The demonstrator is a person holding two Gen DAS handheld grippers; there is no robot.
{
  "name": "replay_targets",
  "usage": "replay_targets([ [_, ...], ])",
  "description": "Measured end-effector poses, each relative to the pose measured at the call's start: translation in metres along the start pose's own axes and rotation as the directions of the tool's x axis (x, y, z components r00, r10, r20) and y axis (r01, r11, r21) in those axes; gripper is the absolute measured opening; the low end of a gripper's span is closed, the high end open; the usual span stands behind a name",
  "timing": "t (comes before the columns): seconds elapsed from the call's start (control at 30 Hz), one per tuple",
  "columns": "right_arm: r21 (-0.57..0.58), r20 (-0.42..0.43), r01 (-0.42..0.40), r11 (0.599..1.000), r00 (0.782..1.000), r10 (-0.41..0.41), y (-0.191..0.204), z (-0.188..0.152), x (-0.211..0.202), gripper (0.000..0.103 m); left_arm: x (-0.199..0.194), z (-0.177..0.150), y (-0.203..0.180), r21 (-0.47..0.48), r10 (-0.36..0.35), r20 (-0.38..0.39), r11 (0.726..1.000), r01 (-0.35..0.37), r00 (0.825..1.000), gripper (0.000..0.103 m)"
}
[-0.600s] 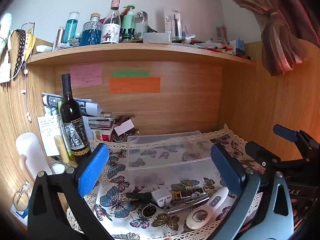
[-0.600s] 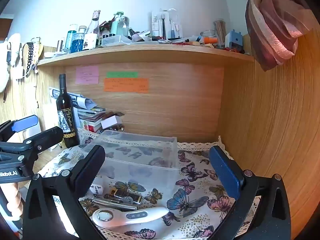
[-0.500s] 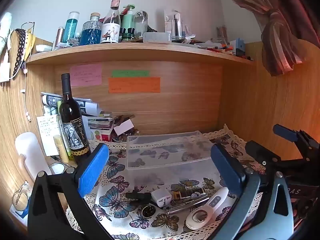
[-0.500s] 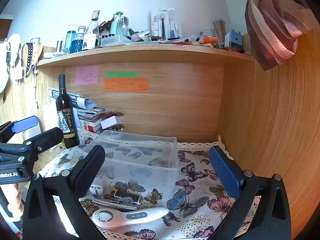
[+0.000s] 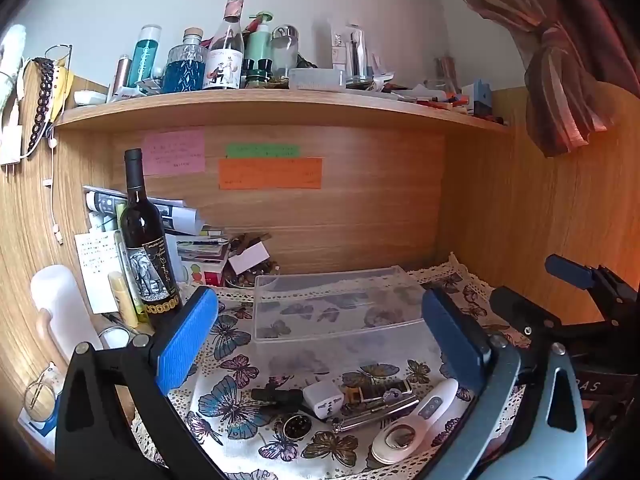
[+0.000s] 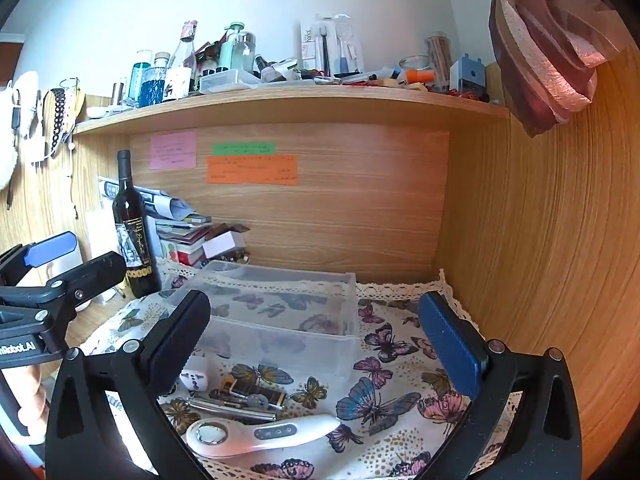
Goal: Organize rigid objects
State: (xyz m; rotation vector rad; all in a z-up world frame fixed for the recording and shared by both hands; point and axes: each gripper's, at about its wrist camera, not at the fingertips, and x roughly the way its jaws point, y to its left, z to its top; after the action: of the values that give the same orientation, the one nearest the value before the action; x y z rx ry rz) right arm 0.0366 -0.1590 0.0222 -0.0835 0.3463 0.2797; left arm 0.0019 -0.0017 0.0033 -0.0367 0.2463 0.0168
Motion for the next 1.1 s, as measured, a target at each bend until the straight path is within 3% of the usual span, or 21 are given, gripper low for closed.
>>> replay_targets([
  [1.1, 0.012, 0.002, -0.018, 1.000, 1.000, 0.018, 0.0036, 0.0009, 0.0015, 0.103, 0.0033, -0.0024, 0.0041, -0.011, 0.007, 0.004, 1.000, -0.007, 1.000, 0.103],
])
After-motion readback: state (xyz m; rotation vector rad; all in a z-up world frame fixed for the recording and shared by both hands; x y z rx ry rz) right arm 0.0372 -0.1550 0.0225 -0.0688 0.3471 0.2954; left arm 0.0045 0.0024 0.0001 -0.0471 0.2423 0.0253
